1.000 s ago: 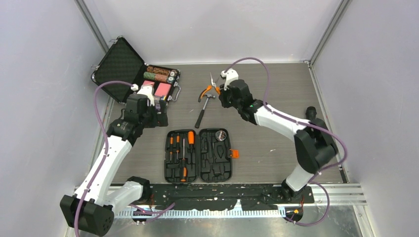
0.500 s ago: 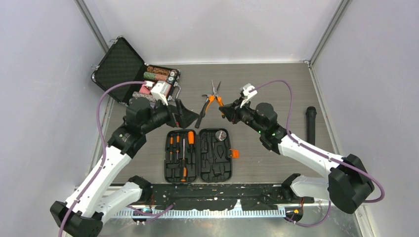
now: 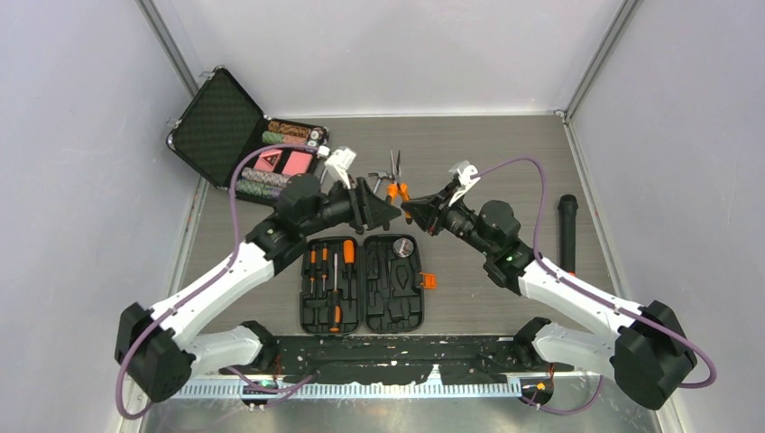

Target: Pack the tool kit

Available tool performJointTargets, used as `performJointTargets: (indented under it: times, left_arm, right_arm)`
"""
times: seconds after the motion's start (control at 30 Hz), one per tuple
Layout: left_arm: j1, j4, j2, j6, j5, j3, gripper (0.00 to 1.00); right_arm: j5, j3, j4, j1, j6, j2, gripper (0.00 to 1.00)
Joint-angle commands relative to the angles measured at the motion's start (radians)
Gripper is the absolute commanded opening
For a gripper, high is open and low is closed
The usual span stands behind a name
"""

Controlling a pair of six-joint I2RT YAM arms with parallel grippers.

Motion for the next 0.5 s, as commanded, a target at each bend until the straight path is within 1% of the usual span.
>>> performJointTargets:
  times: [0.0,0.13,0.2,0.27,0.3,0.37,0.47]
  left_arm:
    - [-0.035,0.155,0.086,-0.056,-0.008,0.017,0.43]
    - [-0.062,0.241,0.15,-0.096,0.01,0.002,0.45]
    - [-0.065,0.285,0.158,-0.113,0.013,-0.011,0.49]
    - [-0.065,0.319,0.141,-0.111,0.008,-0.03,0.6]
    - [-0.066,0.328,0.125,-0.097,-0.001,-0.042,0.67]
    - [-0.063,0.317,0.08,-0.054,-0.02,-0.06,0.78]
    - [-0.042,0.261,-0.009,0.015,-0.046,-0.09,0.87]
  right_arm:
    - [-0.053,-0.001,0.124,0.016,0.054,-0.072,0.05]
    - [-0.083,-0.009,0.149,0.018,0.103,-0.083,0.05]
    - [-0.09,-0.013,0.161,0.02,0.119,-0.079,0.05]
    - [-0.086,-0.019,0.159,0.021,0.119,-0.077,0.05]
    - [-0.083,-0.023,0.155,0.021,0.115,-0.077,0.05]
    - [-0.076,-0.027,0.144,0.02,0.109,-0.085,0.05]
    - [-0.071,-0.029,0.12,0.02,0.104,-0.103,0.05]
